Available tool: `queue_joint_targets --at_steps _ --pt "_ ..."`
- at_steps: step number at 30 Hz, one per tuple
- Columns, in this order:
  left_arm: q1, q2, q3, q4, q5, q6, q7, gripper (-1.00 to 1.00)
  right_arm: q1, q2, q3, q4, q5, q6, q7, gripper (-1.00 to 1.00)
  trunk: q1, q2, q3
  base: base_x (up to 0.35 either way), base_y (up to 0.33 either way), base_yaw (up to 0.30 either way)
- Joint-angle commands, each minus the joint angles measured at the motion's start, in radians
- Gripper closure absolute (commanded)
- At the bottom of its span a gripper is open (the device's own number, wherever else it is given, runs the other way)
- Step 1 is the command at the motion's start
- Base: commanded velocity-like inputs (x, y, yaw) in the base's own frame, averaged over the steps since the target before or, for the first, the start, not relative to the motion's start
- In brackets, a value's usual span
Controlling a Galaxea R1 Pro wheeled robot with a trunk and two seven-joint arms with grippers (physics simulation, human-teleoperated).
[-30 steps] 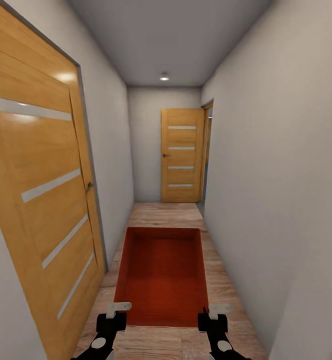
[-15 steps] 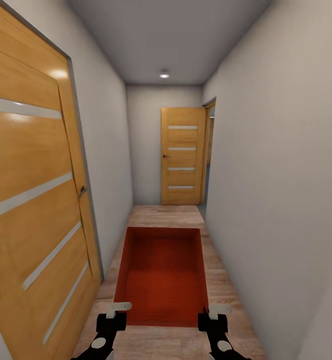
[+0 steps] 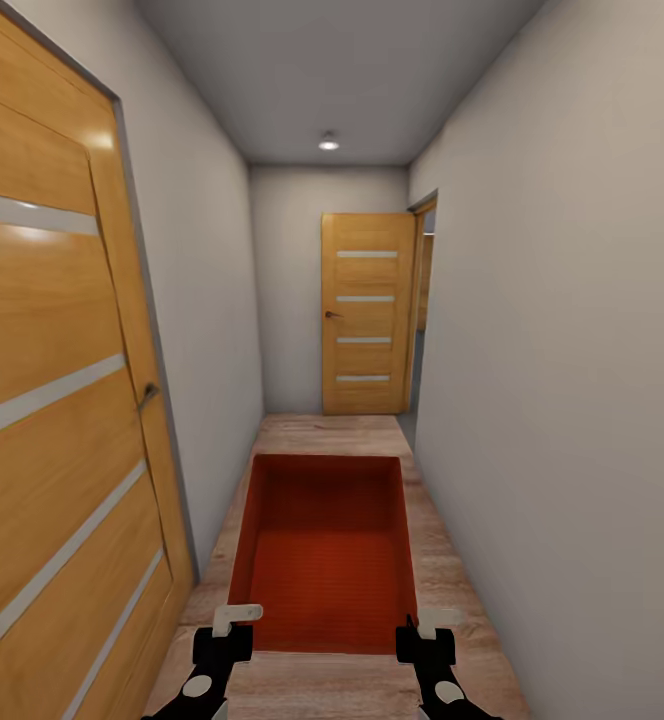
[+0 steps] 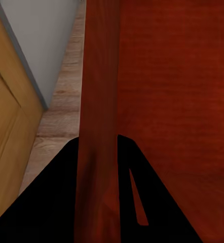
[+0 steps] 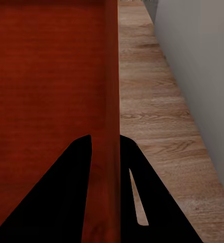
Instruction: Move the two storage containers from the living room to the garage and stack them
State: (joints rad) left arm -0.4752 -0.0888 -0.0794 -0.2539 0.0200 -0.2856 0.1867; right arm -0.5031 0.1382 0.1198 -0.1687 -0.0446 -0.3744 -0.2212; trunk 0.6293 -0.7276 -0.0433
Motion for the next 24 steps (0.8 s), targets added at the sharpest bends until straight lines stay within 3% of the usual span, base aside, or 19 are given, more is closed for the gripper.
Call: queue_joint_targets --at_steps 1,24 --pt "0.000 0.001 0.003 0.002 0.005 -0.001 0.010 1.00 -0.002 0.000 -0.023 -0.049 0.017 -0.029 0.014 1.00 0.001 -0.001 -0.002 0.322 0.000 0.000" --pt "0.000 0.001 0.003 0.002 0.005 -0.001 0.010 1.00 -0.002 0.000 -0.023 -0.049 0.017 -0.029 0.014 1.00 0.001 -0.001 -0.002 0.322 0.000 0.000"
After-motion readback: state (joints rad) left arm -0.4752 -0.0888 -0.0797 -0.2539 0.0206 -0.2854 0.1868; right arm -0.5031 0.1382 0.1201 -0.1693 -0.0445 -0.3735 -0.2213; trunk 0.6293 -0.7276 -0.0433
